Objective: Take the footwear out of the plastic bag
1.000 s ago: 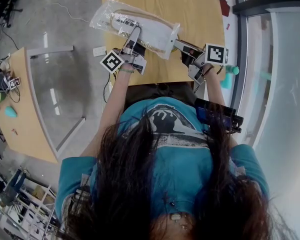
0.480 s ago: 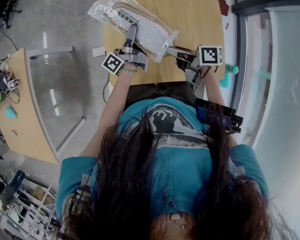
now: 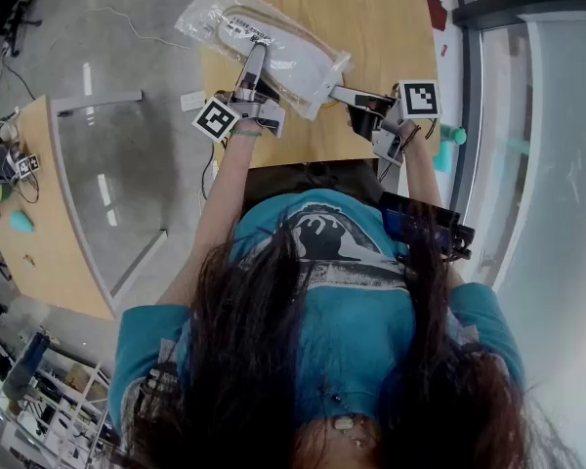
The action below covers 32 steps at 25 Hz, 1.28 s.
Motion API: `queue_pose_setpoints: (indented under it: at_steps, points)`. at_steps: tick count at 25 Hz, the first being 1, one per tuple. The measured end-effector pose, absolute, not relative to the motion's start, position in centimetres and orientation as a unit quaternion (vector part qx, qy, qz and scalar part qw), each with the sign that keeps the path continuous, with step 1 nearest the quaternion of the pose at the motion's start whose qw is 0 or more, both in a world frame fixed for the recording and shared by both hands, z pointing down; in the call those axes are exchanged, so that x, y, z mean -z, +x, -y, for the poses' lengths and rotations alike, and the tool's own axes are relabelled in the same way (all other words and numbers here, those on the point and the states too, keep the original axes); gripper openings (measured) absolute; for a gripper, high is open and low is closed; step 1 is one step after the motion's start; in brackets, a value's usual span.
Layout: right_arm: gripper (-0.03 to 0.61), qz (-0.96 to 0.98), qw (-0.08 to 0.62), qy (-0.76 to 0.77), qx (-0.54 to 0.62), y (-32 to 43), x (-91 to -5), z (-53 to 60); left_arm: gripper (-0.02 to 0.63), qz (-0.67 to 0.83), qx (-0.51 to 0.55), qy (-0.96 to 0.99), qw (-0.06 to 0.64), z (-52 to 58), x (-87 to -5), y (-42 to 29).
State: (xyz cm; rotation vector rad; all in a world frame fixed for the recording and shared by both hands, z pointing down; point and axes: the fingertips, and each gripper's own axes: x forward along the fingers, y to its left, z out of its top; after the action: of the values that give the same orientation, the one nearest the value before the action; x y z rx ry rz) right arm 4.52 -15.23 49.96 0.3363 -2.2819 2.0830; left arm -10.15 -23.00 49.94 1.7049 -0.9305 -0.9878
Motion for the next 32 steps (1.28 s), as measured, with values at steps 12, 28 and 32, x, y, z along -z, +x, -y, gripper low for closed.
queue_pose_setpoints:
  at_steps: [12, 28, 32]
  points:
    - [0.083, 0.738, 0.058, 0.12, -0.661, 6.2, -50.1, 14.8, 0.098, 0.432, 0.434, 0.636, 0.469, 25.0, -52.4, -13.9]
    - [0.169, 0.829, -0.003, 0.115, -0.548, 6.7, -47.4, 15.3, 0.066, 0.352, 0.487, 0.623, 0.501, 27.7, -50.5, -14.6]
    - [0.196, 0.833, -0.02, 0.127, -0.538, 6.6, -47.9, 16.1, 0.064, 0.318, 0.502, 0.615, 0.518, 27.2, -50.3, -13.6]
